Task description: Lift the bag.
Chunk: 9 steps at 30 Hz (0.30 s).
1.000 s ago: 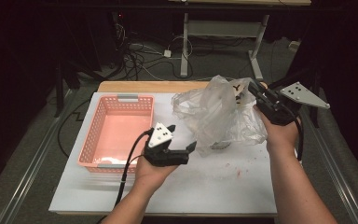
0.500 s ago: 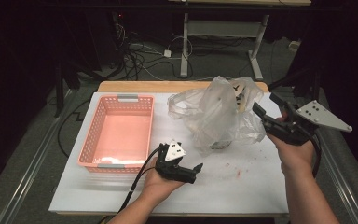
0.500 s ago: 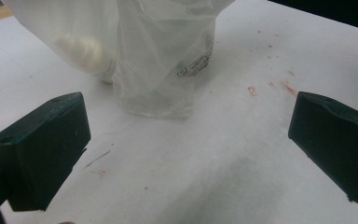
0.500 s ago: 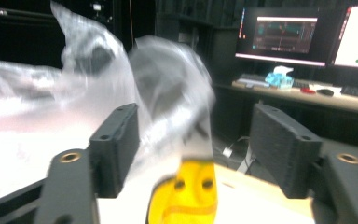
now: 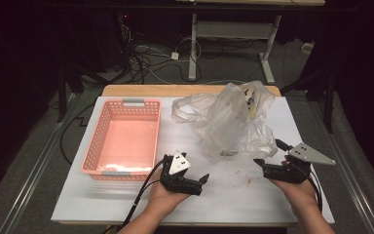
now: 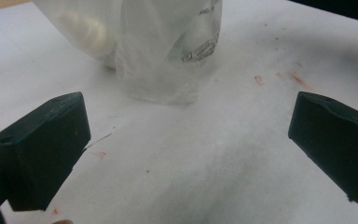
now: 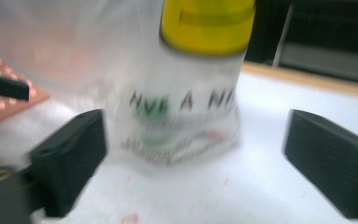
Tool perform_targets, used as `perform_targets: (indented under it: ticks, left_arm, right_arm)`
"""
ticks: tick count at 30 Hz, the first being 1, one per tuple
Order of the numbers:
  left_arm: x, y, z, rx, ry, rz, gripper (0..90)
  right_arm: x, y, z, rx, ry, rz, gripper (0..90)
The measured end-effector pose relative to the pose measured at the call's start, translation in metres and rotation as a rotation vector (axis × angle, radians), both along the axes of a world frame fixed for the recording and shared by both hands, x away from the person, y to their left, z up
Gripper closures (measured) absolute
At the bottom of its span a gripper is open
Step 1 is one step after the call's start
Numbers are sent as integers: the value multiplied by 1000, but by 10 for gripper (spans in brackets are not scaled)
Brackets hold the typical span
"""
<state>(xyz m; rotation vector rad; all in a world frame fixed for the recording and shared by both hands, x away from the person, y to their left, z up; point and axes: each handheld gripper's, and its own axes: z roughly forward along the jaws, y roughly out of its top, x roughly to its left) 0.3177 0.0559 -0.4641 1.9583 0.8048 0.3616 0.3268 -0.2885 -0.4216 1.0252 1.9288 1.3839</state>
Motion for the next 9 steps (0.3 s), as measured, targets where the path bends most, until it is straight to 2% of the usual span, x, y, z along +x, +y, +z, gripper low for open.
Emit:
perform_targets:
  ticks: [1, 5, 9]
  left_arm:
    - [0, 0, -2, 2, 1, 1, 0]
    - [-1, -1, -8, 12, 7, 5, 0]
    - [-2, -2, -10, 16, 5, 3, 0]
  right_arm:
    - [-1, 2, -8, 10, 31, -5, 5]
    - [-1, 6, -28, -3, 82, 13, 0]
    - [-2, 8, -37, -24, 95, 13, 0]
